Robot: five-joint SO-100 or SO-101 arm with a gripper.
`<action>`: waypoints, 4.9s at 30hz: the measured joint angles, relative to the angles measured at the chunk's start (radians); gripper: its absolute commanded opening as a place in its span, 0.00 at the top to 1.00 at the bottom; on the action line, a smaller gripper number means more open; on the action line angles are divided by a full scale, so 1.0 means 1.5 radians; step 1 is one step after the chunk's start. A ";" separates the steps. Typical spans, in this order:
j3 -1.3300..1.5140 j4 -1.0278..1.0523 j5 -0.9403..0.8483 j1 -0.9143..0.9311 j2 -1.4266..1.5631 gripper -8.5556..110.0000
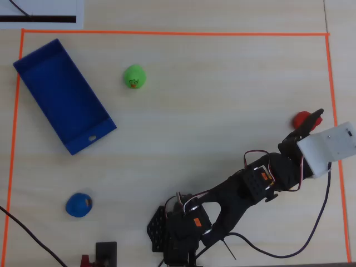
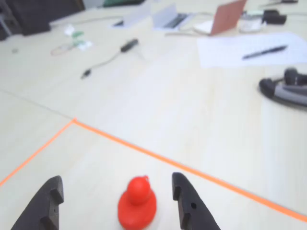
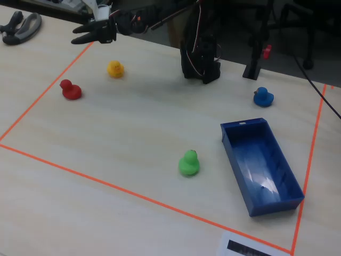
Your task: Grasp red duck and put it into box.
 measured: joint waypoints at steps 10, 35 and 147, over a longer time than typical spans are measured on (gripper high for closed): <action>-0.004 -0.012 -0.004 -0.005 -0.062 0.64; -0.169 0.021 -0.032 -0.035 -0.288 0.65; -0.566 1.205 0.505 -0.784 0.089 0.93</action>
